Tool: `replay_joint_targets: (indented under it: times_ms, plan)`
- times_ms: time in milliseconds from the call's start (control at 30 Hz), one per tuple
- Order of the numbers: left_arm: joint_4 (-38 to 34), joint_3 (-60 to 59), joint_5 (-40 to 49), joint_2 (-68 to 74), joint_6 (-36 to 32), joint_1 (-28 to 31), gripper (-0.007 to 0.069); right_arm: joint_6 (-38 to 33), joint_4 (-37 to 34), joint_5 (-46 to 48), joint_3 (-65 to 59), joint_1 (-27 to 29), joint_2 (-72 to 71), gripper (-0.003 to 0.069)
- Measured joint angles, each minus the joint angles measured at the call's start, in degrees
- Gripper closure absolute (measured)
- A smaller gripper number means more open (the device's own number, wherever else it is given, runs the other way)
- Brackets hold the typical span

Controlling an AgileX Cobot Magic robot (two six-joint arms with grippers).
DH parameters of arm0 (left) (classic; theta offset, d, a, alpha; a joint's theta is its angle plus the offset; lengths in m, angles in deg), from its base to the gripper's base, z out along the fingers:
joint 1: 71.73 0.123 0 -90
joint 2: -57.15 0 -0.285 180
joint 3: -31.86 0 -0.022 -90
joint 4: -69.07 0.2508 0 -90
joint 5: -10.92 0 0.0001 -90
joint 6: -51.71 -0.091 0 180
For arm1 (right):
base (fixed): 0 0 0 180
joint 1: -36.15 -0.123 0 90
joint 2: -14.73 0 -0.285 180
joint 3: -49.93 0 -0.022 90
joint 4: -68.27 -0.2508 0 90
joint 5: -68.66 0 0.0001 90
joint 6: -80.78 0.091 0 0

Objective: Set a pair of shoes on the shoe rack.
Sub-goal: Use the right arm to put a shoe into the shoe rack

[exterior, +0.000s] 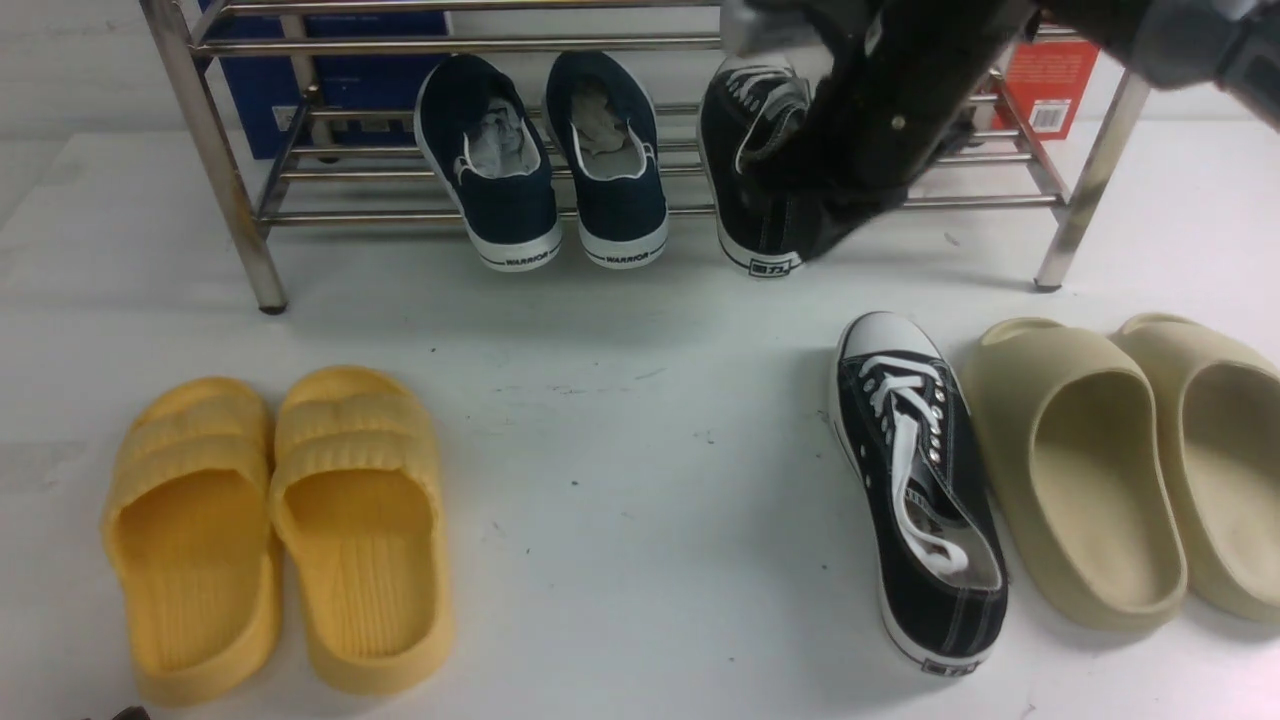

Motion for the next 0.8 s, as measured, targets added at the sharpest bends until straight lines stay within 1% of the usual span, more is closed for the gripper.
replay_joint_targets:
  times_ms: [33, 67, 100, 133, 267, 300, 433, 800]
  plan:
    - [0.0, 0.0, 0.0, 0.0, 0.0, 0.0, 0.0387, 0.08, 0.05, -0.26, -0.36, 0.0, 0.01, 0.0657]
    - [0.0, 0.0, 0.0, 0.0, 0.0, 0.0, 0.0387, 0.75, 0.49, -3.11, -2.95, 0.0, 0.54, 0.0658]
    - [0.0, 0.0, 0.0, 0.0, 0.0, 0.0, 0.0387, 0.75, 0.49, -3.11, -2.95, 0.0, 0.59, 0.0658]
    - [0.0, 0.0, 0.0, 0.0, 0.0, 0.0, 0.0387, 1.11, 1.33, -7.05, -4.33, 0.0, 1.16, 0.0658]
    - [0.0, 0.0, 0.0, 0.0, 0.0, 0.0, 0.0387, 2.32, 3.31, -14.77, -5.16, 0.0, 2.45, 0.0654]
    - [0.0, 0.0, 0.0, 0.0, 0.0, 0.0, 0.0387, 2.32, 3.31, -14.77, -5.16, 0.0, 2.45, 0.0654]
    - [0.0, 0.0, 0.0, 0.0, 0.0, 0.0, 0.0387, 4.02, 6.15, -21.22, -5.34, 0.0, 3.1, 0.0651]
    - [0.0, 0.0, 0.0, 0.0, 0.0, 0.0, 0.0387, 6.17, 8.49, -27.16, -5.5, -0.22, 3.3, 0.0645]
